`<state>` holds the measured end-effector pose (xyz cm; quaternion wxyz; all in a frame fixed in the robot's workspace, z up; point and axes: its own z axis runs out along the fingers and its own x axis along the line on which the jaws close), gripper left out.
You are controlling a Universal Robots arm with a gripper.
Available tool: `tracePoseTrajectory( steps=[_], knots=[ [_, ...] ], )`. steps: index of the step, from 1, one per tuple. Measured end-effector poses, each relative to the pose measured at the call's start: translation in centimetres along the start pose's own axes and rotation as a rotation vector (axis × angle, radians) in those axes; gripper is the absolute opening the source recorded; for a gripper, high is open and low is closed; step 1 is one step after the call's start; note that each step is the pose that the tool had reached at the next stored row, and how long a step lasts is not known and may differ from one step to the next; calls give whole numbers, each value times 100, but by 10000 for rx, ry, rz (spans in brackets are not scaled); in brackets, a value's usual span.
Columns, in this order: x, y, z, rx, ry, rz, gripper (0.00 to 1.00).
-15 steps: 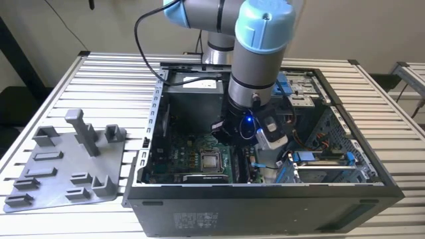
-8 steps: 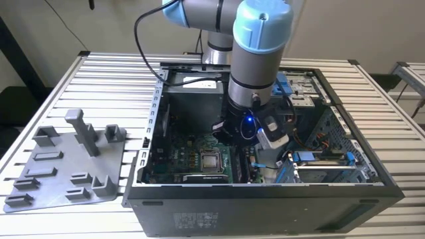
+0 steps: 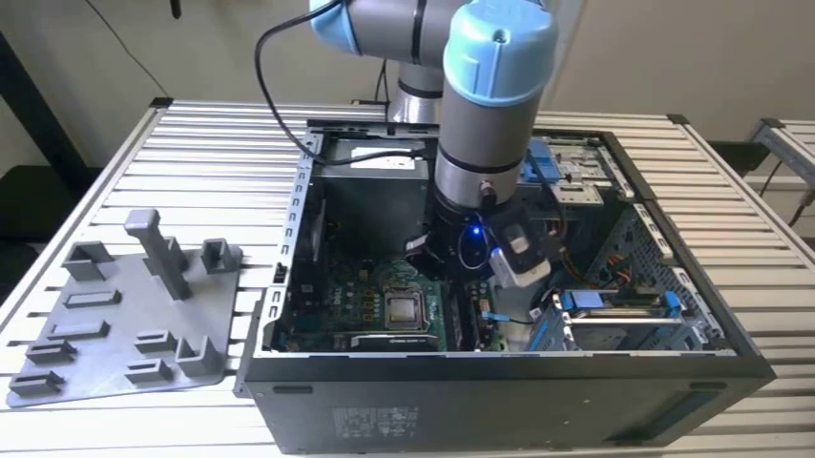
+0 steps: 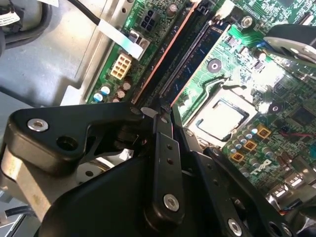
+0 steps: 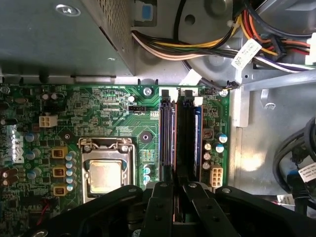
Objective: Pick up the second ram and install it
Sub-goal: 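Insert the second ram into the second slot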
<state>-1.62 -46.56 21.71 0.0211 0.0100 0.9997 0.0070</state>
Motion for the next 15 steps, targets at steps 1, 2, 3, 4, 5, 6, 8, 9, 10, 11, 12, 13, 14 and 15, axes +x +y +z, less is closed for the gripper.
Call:
tracePoseTrajectory(
  steps=[1, 2, 3, 4, 5, 6, 8, 9, 10, 11, 12, 13, 14, 15],
  knots=[
    [0, 0, 6, 1, 0, 0, 14],
    [1, -1, 9, 1, 1, 0, 14],
    [1, -1, 10, 4, 1, 0, 14],
    [1, 0, 11, 3, 1, 1, 14],
    [1, 0, 12, 3, 1, 0, 14],
    [1, 0, 13, 2, 1, 0, 14],
    [1, 0, 13, 1, 1, 0, 14],
    [1, 0, 14, 1, 1, 0, 14],
    [1, 0, 14, 2, 1, 0, 14],
    [1, 0, 14, 1, 0, 0, 14],
    [1, 0, 17, -1, 0, 1, 14],
    [1, 0, 22, -4, -1, 0, 14],
    [1, 0, 25, -4, -1, 0, 14],
    [1, 0, 26, -2, 0, 0, 14]
  ],
)
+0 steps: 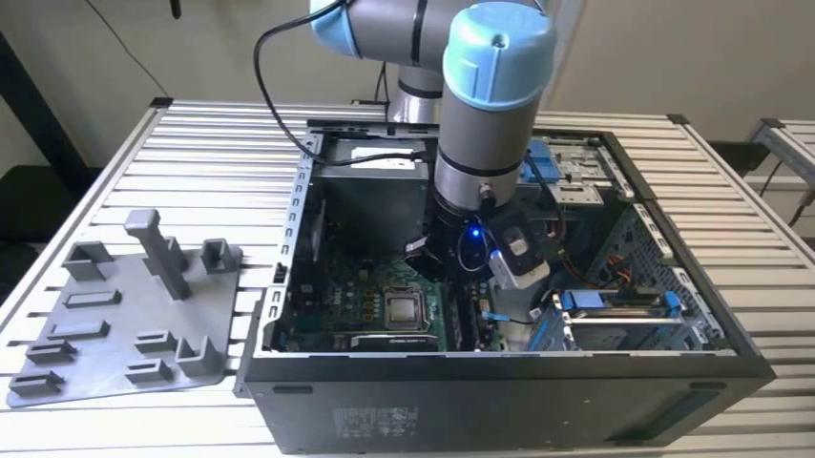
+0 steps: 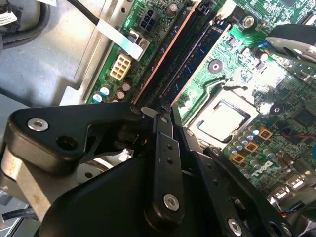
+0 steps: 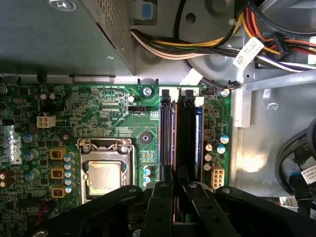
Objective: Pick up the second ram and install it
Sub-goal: 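Insert the second ram into the second slot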
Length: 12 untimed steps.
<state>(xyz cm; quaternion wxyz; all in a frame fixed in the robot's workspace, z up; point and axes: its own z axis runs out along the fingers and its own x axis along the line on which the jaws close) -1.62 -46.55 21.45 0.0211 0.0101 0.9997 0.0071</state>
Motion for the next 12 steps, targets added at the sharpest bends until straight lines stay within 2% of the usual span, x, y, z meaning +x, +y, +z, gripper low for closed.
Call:
tracePoseTrajectory(
  steps=[10, 11, 12],
  knots=[
    [0, -1, 1, 3, 1, 0, 16],
    [0, 0, 1, 2, 1, 0, 22],
    [0, 0, 1, 1, 1, 0, 22]
  ],
)
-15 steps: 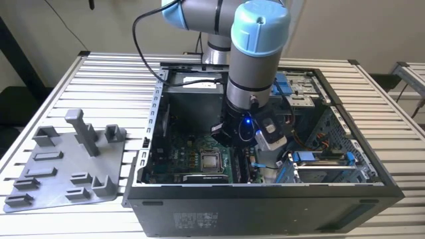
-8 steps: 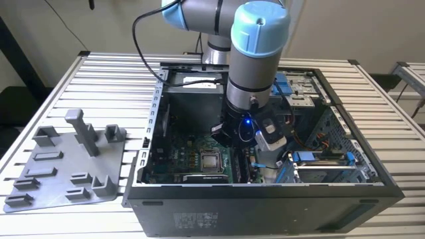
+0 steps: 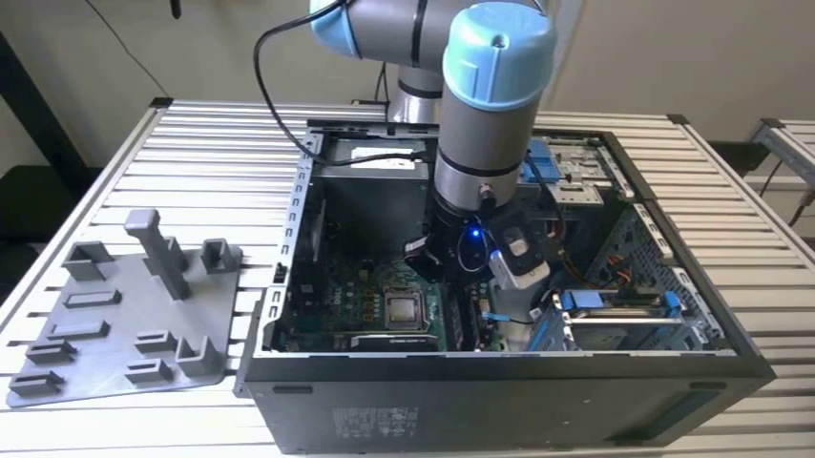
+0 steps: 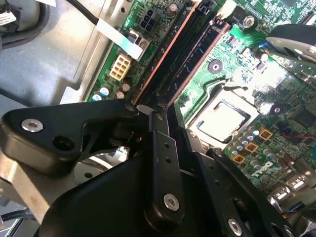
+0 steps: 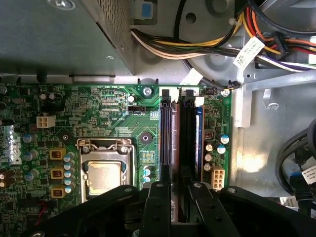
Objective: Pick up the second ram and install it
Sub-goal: 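Insert the second ram into the second slot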
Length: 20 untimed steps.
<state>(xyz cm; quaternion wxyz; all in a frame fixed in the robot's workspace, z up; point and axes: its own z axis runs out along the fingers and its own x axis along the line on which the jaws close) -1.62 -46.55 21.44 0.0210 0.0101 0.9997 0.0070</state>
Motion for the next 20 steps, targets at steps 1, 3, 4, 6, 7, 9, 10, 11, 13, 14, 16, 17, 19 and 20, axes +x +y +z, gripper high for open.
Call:
tracePoseTrajectory(
  steps=[1, 3, 4, 6, 7, 9, 10, 11, 13, 14, 16, 17, 19, 20],
  knots=[
    [0, 0, -13, 0, 0, 1, 22],
    [-4, 1, -93, 1, 0, 3, 22],
    [-6, 2, -138, 1, 0, 3, 22],
    [-10, 3, -232, 1, 0, 2, 22],
    [-12, 4, -277, 1, 0, 2, 22],
    [-15, 5, -355, -7, -1, 3, 22],
    [-16, 6, -380, -19, 0, 2, 22],
    [-16, 5, -381, -26, -1, 2, 22],
    [-16, 6, -381, -28, 0, 3, 22],
    [-16, 6, -381, -28, 0, 3, 22],
    [-16, 6, -381, -29, 0, 3, 22],
    [-16, 5, -382, -29, 0, 3, 22],
    [-16, 5, -382, -30, 0, 3, 22],
    [-16, 6, -382, -31, 0, 4, 20]
  ],
)
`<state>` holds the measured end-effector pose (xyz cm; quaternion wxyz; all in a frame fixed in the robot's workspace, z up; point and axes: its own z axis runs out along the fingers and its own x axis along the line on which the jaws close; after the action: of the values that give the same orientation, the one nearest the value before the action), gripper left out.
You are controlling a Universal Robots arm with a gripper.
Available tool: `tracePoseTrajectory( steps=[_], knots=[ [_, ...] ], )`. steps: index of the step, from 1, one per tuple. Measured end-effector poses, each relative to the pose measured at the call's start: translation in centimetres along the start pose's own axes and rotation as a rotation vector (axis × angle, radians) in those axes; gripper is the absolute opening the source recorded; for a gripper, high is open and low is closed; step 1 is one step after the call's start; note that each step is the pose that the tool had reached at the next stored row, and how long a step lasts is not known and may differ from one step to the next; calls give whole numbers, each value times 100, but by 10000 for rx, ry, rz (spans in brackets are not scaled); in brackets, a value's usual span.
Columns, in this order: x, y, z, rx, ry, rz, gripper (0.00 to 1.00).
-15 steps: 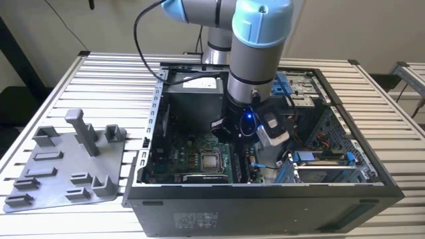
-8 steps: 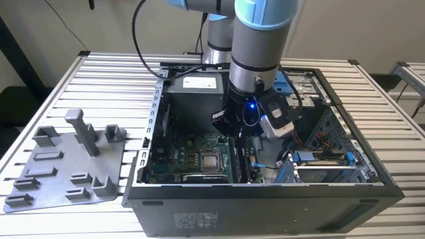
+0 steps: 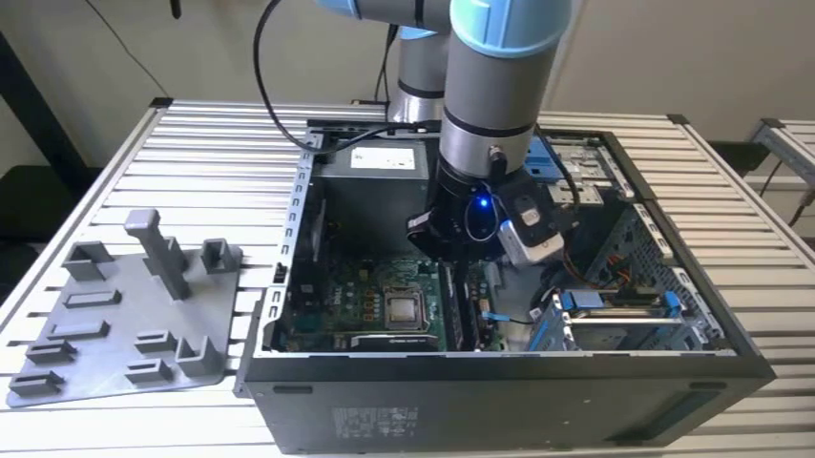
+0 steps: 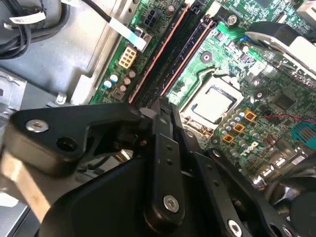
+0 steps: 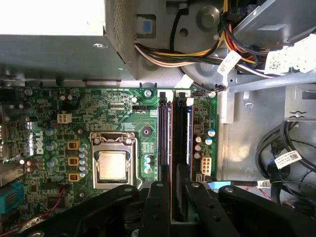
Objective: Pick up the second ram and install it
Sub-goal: 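Insert the second ram into the second slot, then press down the second ram until it locks into place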
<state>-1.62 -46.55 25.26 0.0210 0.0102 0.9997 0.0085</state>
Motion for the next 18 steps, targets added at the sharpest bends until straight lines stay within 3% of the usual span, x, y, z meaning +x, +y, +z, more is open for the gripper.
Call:
tracePoseTrajectory(
  steps=[2, 18],
  knots=[
    [0, 0, 0, 0, 0, 0, 11],
    [0, 0, 0, -13, 0, -3, 11]
  ],
)
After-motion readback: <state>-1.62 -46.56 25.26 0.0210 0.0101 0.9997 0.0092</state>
